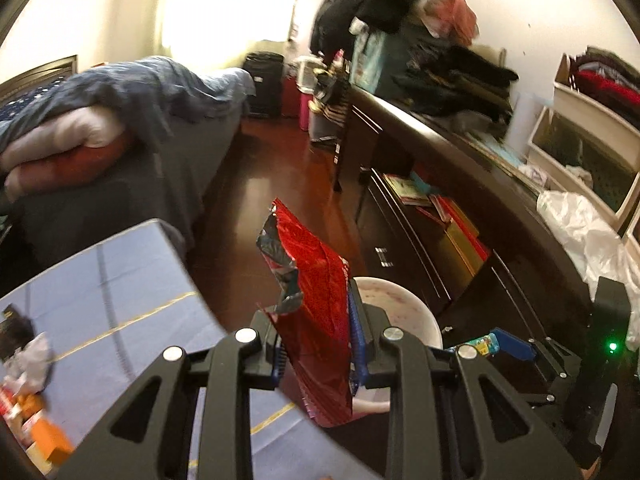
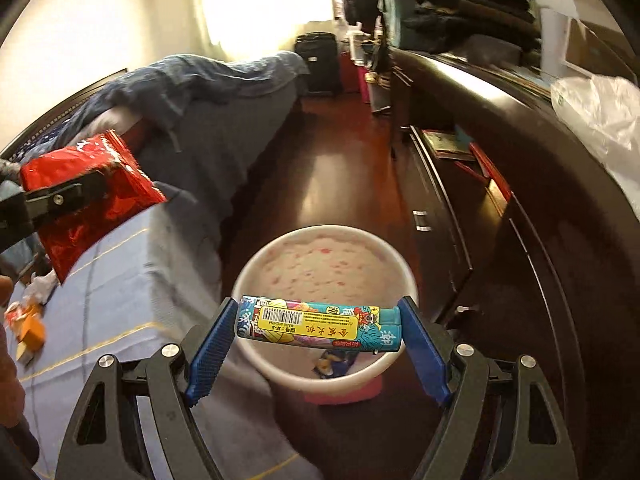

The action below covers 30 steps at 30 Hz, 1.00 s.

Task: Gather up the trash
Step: 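Carry both items over the wastebasket and open both tools to drop them, then grasp the dark cigarette box with the left tool while the right tool grasps the orange sponge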

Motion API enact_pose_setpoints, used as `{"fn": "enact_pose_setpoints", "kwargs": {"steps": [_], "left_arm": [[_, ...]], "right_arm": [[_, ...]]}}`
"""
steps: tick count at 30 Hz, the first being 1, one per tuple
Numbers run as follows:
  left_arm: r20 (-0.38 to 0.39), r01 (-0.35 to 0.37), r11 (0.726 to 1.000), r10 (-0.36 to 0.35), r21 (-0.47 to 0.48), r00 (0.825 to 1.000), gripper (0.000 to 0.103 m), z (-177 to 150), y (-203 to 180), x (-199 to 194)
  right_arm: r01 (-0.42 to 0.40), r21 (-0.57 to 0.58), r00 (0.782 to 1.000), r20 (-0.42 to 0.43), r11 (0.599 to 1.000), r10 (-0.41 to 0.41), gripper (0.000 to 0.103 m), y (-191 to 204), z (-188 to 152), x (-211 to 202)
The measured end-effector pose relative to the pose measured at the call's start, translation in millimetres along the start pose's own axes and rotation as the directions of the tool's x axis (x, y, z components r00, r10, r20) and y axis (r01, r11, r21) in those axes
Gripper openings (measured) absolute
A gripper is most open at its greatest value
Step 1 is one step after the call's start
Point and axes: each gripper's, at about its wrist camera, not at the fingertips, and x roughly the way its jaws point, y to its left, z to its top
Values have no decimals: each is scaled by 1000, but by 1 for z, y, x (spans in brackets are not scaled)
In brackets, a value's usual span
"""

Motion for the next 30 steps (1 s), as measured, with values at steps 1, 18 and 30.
{"fn": "enact_pose_setpoints", "kwargs": {"steps": [1, 18, 30], "left_arm": [[-7, 6, 1000, -6, 6, 1000, 27, 1, -2, 7], [-116, 92, 996, -89, 14, 989, 61, 13, -28, 117], [-56, 17, 1000, -18, -26, 998, 65, 12, 3, 74]], "right_arm": [[5, 7, 1000, 1, 1000, -5, 80, -4, 1, 5], [94, -24, 995, -23, 995, -95, 81, -27, 0, 79], [67, -41, 998, -6, 997, -67, 92, -9, 2, 66]]}}
